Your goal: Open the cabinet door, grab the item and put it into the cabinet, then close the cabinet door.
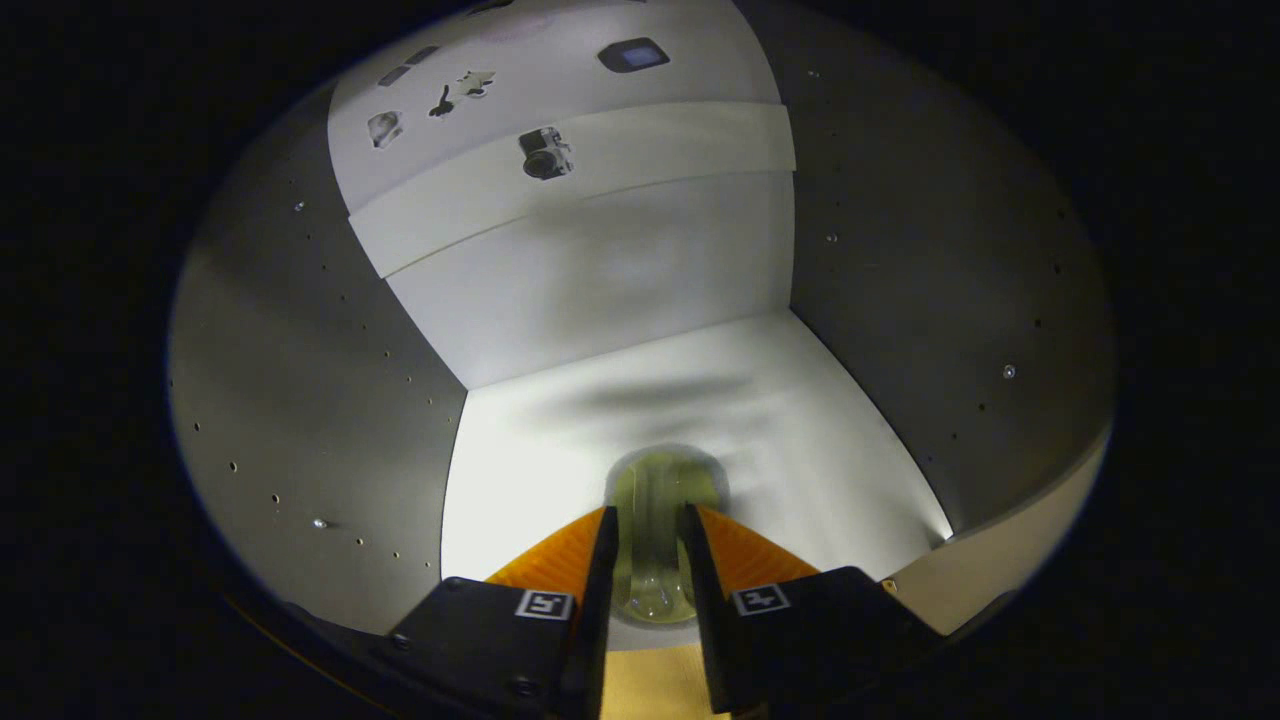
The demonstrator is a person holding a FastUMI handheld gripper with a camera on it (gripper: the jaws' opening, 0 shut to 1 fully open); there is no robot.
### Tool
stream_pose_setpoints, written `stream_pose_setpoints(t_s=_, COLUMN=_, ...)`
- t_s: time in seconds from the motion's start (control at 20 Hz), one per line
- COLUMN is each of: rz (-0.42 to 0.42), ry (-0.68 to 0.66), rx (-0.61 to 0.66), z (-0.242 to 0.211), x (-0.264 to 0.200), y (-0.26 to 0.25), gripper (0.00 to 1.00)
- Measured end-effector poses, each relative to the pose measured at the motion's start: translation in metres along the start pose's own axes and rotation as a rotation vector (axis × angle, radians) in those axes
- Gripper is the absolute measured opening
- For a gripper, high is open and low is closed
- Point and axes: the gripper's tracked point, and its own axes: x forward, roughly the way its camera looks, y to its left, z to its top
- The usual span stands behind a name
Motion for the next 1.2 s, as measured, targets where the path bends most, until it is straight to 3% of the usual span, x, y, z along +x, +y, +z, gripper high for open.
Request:
stream_pose_setpoints(t_s=0.35, rz=0.030, ry=-0.099, rx=-0.022, z=0.010, x=-0.033, y=0.007, gripper=0.99)
stream_pose_setpoints(t_s=0.55, rz=0.010, ry=-0.269, rx=-0.059, z=0.033, x=-0.077, y=0.005, gripper=0.99)
stream_pose_setpoints(t_s=0.8, rz=-0.001, ry=-0.550, rx=-0.083, z=0.062, x=-0.180, y=0.008, gripper=0.98)
stream_pose_setpoints(t_s=1.05, rz=-0.006, ry=-0.807, rx=-0.081, z=0.064, x=-0.290, y=0.001, gripper=0.98)
stream_pose_setpoints(t_s=1.2, rz=-0.079, ry=-0.887, rx=-0.176, z=0.051, x=-0.334, y=-0.013, gripper=0.97)
